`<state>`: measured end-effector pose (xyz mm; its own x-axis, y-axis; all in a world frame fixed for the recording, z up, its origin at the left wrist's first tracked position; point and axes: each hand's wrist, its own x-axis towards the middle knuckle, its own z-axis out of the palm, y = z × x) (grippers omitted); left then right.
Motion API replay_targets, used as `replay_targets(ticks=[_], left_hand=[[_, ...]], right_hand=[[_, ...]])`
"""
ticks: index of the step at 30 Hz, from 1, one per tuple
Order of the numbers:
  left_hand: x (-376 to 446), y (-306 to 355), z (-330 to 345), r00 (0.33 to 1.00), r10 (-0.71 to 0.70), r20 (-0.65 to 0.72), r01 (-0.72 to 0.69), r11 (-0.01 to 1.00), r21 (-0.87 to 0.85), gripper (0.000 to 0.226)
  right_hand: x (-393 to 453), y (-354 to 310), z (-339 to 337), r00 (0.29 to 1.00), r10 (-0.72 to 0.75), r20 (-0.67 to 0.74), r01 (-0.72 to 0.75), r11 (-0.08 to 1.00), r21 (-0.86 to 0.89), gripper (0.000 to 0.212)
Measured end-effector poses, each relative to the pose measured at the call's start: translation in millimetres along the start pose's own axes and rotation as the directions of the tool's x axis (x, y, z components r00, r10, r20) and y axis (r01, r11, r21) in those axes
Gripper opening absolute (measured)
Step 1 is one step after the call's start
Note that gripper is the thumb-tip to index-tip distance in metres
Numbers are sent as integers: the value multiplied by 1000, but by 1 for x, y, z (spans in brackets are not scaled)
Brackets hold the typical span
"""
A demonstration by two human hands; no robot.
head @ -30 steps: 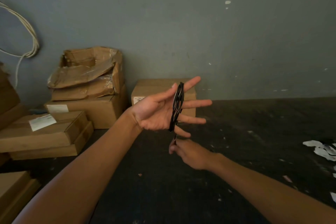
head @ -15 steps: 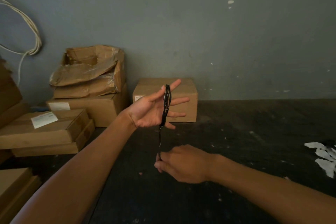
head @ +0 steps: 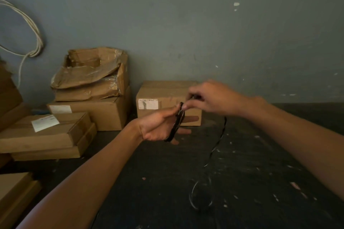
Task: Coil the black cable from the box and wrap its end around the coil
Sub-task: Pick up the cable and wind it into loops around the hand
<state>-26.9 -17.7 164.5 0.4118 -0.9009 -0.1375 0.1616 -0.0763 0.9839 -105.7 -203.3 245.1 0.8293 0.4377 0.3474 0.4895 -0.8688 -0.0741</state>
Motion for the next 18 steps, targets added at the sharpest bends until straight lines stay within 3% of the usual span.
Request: replay_targets(ticks=[5,15,18], left_hand=[[0,0,11,994,-45,97,41,998,41,49],[-7,9,16,980,52,195,-40,997,-68,53],[-9,16,17,973,78,215,-63,995,-75,54]], right_hand=[[8,26,-15,996,8,-84,-5,999,44,19],[12,42,3,978,94,-187,-35,955,293,8],[12,44,20,970,122,-212,-27,914,405,13]])
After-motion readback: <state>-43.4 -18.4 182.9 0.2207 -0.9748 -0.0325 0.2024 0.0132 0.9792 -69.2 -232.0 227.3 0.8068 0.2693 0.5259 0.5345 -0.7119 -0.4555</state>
